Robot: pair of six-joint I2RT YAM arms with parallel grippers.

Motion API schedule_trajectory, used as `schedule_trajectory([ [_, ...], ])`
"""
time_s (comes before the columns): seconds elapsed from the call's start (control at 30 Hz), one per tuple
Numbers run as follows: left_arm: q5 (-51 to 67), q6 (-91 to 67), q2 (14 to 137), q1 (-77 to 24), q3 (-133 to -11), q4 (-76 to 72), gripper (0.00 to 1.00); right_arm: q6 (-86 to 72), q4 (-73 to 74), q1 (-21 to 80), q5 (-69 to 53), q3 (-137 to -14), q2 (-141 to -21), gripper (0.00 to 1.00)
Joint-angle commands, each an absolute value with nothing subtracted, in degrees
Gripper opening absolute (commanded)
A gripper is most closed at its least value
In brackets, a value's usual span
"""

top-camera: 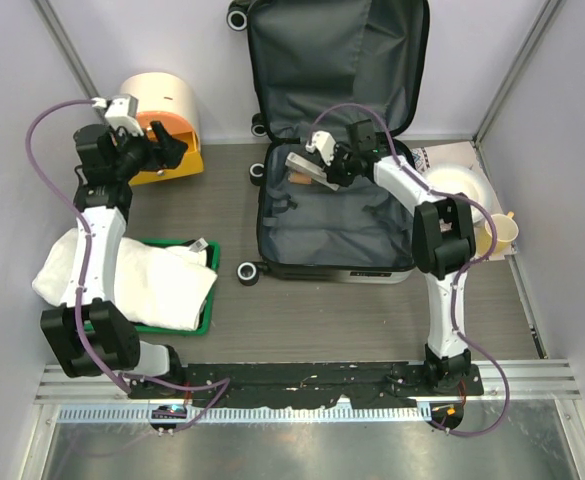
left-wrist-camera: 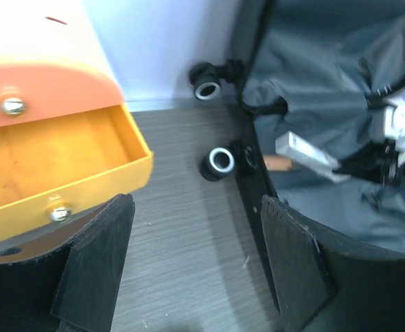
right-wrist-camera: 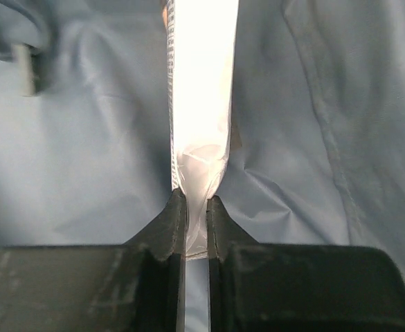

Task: Open, take out, and arrange the luggage

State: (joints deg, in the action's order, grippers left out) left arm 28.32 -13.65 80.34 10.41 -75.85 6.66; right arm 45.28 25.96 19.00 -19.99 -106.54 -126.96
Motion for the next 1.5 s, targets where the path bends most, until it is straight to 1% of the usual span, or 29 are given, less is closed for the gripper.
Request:
schedule_trajectory([
  [0.0, 35.75, -0.75, 79.27, 7.74, -78.57, 11.15, 0.79, 42.8, 25.66, 19.77, -26.27, -104.25, -115.67, 0.01],
  [0.03, 37.25, 2.86, 79.63, 6.26, -79.1, 14.47, 0.79, 42.72, 25.14, 19.69, -26.98, -103.63, -114.62, 0.01],
  [0.13, 41.29, 12.73, 79.54, 3.7, -79.1, 17.48, 0.81, 43.24, 24.44, 19.86, -30.31, -100.73, -110.23, 0.01],
  [0.2, 46.65, 16.59, 79.01, 2.64, -77.7, 17.84, 0.82, 45.07, 23.56, 20.48, -32.86, -97.48, -106.63, 0.01],
  [0.23, 48.76, 20.96, 78.93, 2.2, -77.52, 19.93, 0.83, 45.96, 22.34, 20.91, -33.83, -96.17, -105.31, 0.01],
  [0.3, 52.11, 25.29, 78.93, 0.97, -77.78, 22.05, 0.83, 48.68, 20.92, 22.23, -34.89, -91.25, -101.1, 0.01],
  [0.37, 54.91, 31.71, 79.01, 0.62, -77.96, 25.56, 0.83, 54.82, 18.73, 23.46, -34.72, -85.56, -98.1, 0.01],
  [0.4, 55.02, 33.82, 79.01, -2.08, -78.48, 27.06, 0.83, 56.67, 18.11, 24.86, -34.63, -83.86, -95.65, 0.01],
  [0.5, 54.76, 42.35, 79.1, -5.17, -79.19, 32.86, 0.84, 61.69, 16.26, 27.15, -34.1, -79.55, -92.82, 0.01],
  [0.63, 55.28, 45.35, 79.45, -7.82, -79.1, 36.99, 0.83, 63.89, 16.52, 29.7, -33.58, -78.05, -90.27, 0.01],
  [0.77, 55.11, 47.46, 79.28, -9.75, -77.52, 37.62, 0.82, 66.44, 17.4, 31.9, -32.52, -76.91, -88.95, 0.01],
  [1.0, 52.91, 50.8, 80.24, -11.86, -76.91, 41.05, 0.71, 66.89, 18.28, 34.1, -31.29, -77.17, -88.94, 0.01],
  [1.07, 52.04, 50.89, 80.24, -11.95, -76.12, 40.87, 0.69, 66.97, 18.63, 34.45, -31.2, -77.61, -89.12, 0.01],
  [1.17, 50.63, 49.93, 80.07, -12.13, -75.41, 39.82, 0.57, 66.97, 18.9, 34.63, -31.2, -77.96, -89.3, 0.01],
  [1.2, 50.63, 49.66, 80.16, -12.13, -75.41, 39.64, 0.49, 66.97, 18.9, 34.8, -31.11, -78.05, -89.47, 0.01],
  [1.3, 49.92, 48.87, 79.63, -12.04, -75.41, 39.9, 0.41, 66.01, 18.37, 35.15, -31.2, -78.49, -89.56, 0.01],
  [1.37, 49.48, 48.87, 79.02, -12.04, -74.62, 40.16, 0.42, 65.83, 18.11, 35.33, -31.03, -78.58, -89.65, 0.01],
  [1.4, 48.87, 48.87, 78.32, -12.04, -74.18, 40.17, 0.45, 65.74, 17.67, 35.51, -31.03, -78.66, -89.74, 0.01],
  [1.47, 48.52, 49.13, 77.44, -12.13, -72.69, 39.99, 0.47, 65.74, 17.58, 35.68, -31.11, -78.84, -89.82, 0.01],
])
